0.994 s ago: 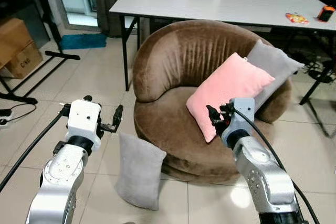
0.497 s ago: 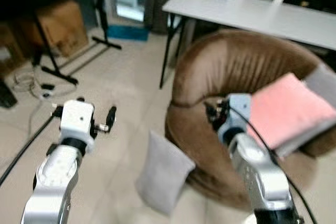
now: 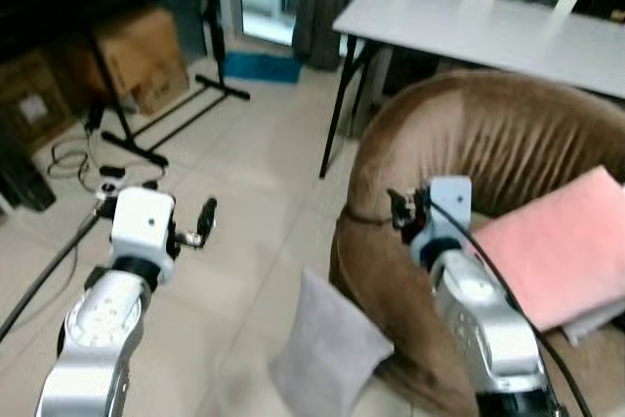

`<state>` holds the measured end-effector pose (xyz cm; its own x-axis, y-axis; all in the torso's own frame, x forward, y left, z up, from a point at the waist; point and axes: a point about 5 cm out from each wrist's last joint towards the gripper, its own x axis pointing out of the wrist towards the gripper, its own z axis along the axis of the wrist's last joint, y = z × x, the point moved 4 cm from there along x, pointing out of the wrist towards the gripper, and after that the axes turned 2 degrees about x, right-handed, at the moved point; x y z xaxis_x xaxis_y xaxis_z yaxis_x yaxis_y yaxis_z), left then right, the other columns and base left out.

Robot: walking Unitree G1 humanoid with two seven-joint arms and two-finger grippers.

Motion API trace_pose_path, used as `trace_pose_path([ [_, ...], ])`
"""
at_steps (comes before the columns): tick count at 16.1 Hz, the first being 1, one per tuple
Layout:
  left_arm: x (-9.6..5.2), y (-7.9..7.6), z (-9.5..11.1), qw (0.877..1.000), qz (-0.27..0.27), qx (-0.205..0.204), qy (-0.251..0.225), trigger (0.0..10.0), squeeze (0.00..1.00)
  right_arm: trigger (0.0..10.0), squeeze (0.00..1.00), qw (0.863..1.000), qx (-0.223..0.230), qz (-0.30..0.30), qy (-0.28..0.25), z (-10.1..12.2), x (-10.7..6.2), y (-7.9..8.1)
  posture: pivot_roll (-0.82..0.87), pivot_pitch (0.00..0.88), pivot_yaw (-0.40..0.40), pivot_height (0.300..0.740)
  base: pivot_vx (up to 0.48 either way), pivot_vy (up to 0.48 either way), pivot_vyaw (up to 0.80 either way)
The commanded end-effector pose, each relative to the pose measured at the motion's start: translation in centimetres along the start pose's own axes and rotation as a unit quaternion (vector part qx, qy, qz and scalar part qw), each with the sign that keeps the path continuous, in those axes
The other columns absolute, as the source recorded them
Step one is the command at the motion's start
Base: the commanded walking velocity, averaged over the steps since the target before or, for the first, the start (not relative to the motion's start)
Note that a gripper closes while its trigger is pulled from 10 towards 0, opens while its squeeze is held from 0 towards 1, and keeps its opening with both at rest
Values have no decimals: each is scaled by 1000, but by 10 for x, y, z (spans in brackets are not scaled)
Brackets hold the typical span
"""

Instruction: Move the pillow to the sofa from floor

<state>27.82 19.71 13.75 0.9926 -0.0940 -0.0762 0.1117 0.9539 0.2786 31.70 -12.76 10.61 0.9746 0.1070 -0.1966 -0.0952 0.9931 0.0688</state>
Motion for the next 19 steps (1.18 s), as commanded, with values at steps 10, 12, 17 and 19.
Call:
trace_pose_path([
  [10,0,-8,2,1000,-12,13,-11,10000,0,10000,0,1000,-3,-29,2,0,-1,-17,-36,0,-44,740,0,-228,0],
  [12,-3,-5,0,1000,-12,22,-11,10000,0,10000,0,1000,21,-8,5,-3,-2,-12,-29,0,-47,740,0,-163,0],
  [17,-8,2,-1,999,-2,40,-21,10000,0,10000,0,999,32,16,-8,-3,-3,-5,-18,0,-46,740,0,0,0],
  [19,-9,5,-1,999,4,42,-22,10000,0,10000,0,999,30,16,-10,-3,-2,-6,-8,0,-53,735,0,0,0],
])
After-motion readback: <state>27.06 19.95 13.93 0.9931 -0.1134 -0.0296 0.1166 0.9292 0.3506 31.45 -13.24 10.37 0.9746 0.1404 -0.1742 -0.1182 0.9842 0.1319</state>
